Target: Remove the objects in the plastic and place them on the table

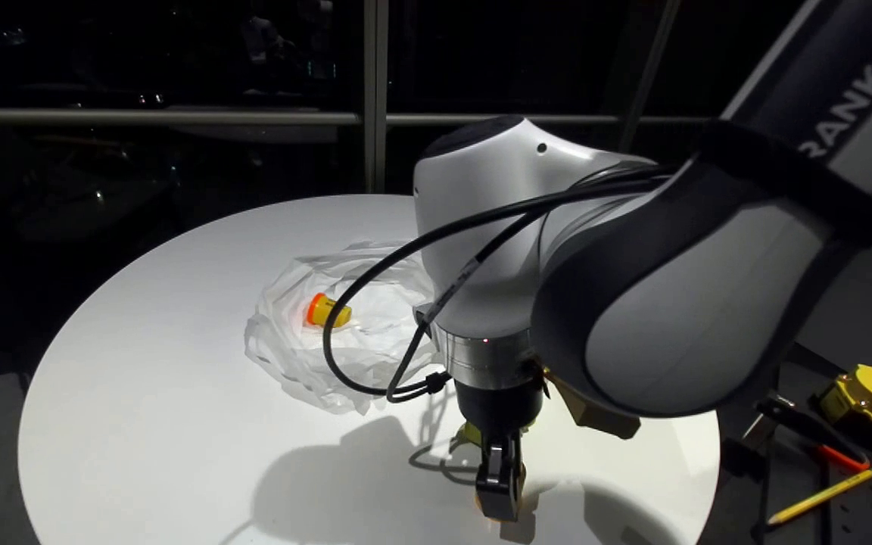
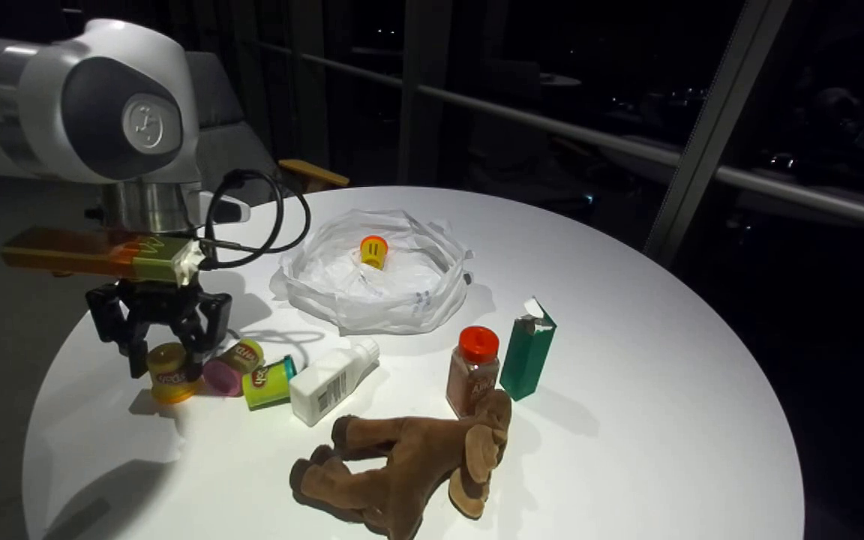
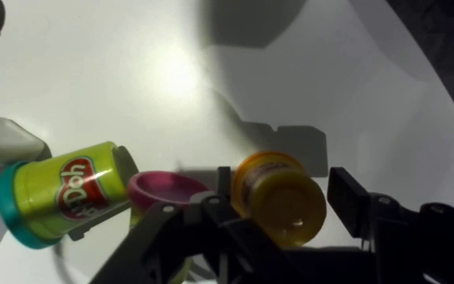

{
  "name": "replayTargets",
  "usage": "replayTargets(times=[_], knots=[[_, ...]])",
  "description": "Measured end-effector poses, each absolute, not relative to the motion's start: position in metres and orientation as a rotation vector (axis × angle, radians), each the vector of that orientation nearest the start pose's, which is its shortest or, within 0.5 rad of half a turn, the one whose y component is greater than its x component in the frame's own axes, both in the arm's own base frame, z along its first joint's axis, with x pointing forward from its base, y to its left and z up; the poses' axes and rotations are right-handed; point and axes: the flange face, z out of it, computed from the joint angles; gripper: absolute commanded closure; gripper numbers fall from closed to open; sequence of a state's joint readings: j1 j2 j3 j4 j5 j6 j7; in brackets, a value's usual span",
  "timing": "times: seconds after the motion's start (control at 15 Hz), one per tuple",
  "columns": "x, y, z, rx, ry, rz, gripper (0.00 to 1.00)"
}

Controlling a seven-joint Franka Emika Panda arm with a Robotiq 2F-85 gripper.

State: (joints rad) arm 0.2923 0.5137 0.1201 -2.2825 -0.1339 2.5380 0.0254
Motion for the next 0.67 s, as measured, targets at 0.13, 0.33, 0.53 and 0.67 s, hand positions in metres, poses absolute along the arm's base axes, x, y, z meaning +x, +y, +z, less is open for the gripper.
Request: replayTargets(times=[0.13,0.33,0.53,0.67], knots=[[0.448,0.201,0.114,-3.069,-0.799,0.388,0.0],[0.458,0.193,0.136,-3.084,-0.76,0.35,0.0],[0.481,0.183,0.172,-3.116,-0.631,0.274,0.0],[0.504,0.18,0.196,-3.133,-0.503,0.219,0.0]])
